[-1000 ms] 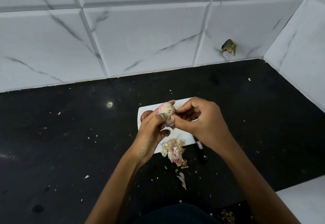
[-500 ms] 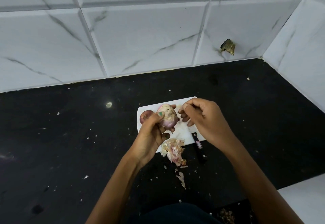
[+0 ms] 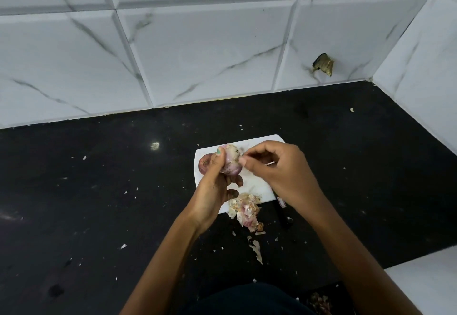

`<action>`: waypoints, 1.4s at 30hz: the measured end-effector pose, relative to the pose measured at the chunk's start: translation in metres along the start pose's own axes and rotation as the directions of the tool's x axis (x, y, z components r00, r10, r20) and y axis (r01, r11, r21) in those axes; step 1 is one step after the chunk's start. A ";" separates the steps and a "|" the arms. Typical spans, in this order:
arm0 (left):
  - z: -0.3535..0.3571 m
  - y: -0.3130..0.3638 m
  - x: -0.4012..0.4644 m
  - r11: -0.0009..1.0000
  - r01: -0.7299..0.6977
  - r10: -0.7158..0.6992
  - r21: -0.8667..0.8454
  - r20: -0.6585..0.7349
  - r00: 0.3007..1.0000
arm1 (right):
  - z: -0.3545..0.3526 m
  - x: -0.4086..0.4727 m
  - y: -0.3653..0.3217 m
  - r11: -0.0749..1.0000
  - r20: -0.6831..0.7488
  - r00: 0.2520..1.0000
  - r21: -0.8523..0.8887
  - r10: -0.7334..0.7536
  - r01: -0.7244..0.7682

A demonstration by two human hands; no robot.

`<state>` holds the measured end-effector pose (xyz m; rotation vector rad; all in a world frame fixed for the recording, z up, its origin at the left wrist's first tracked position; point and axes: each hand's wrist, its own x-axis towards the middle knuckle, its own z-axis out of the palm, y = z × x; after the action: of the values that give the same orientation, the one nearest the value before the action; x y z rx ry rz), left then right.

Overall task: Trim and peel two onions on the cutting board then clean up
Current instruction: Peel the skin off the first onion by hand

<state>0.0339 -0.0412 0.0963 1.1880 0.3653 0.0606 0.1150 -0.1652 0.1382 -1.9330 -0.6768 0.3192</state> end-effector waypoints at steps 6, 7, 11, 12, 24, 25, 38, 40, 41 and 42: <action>-0.001 0.004 0.001 0.990 -0.040 0.042 0.138 -0.013 0.999 | 0.007 0.000 -0.005 1.000 -0.046 0.999 0.027 0.002 -0.001; -0.001 0.004 0.001 0.987 -0.051 0.054 0.153 -0.017 0.998 | 0.006 0.000 -0.005 0.999 -0.043 0.999 0.038 0.008 -0.006; -0.003 0.002 0.004 0.982 -0.071 0.078 0.176 -0.029 0.997 | 0.004 0.001 -0.003 0.999 -0.030 0.999 0.034 0.021 -0.020; -0.003 0.001 0.004 0.983 -0.066 0.072 0.171 -0.029 0.997 | 0.003 0.001 -0.003 0.999 -0.023 0.999 0.027 0.024 -0.023; 0.004 -0.003 0.004 0.998 -0.051 0.054 0.034 -0.071 0.996 | 0.008 -0.003 0.005 0.993 -0.092 0.991 0.065 -0.092 0.098; 0.005 -0.004 0.004 0.998 -0.055 0.058 0.042 -0.085 0.995 | 0.009 -0.005 0.004 0.989 -0.090 0.988 0.069 -0.123 0.130; 0.012 -0.005 0.004 0.987 -0.109 0.128 0.120 -0.166 0.978 | 0.034 -0.008 0.014 0.928 -0.282 0.886 -0.169 -0.368 0.331; 0.012 -0.004 0.005 0.975 -0.149 0.175 0.167 -0.154 0.972 | 0.032 -0.008 0.012 0.949 -0.265 0.911 -0.097 -0.315 0.300; 0.012 -0.004 0.005 0.969 -0.167 0.196 0.181 -0.156 0.968 | 0.030 -0.008 0.010 0.959 -0.250 0.925 -0.063 -0.285 0.278; 0.012 -0.005 0.005 0.967 -0.172 0.204 0.190 -0.167 0.965 | 0.028 -0.007 0.009 0.966 -0.230 0.939 -0.035 -0.256 0.254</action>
<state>0.0419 -0.0525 0.0937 1.3936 0.4262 0.3121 0.0982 -0.1513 0.1169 -1.8243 -0.7603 -0.0717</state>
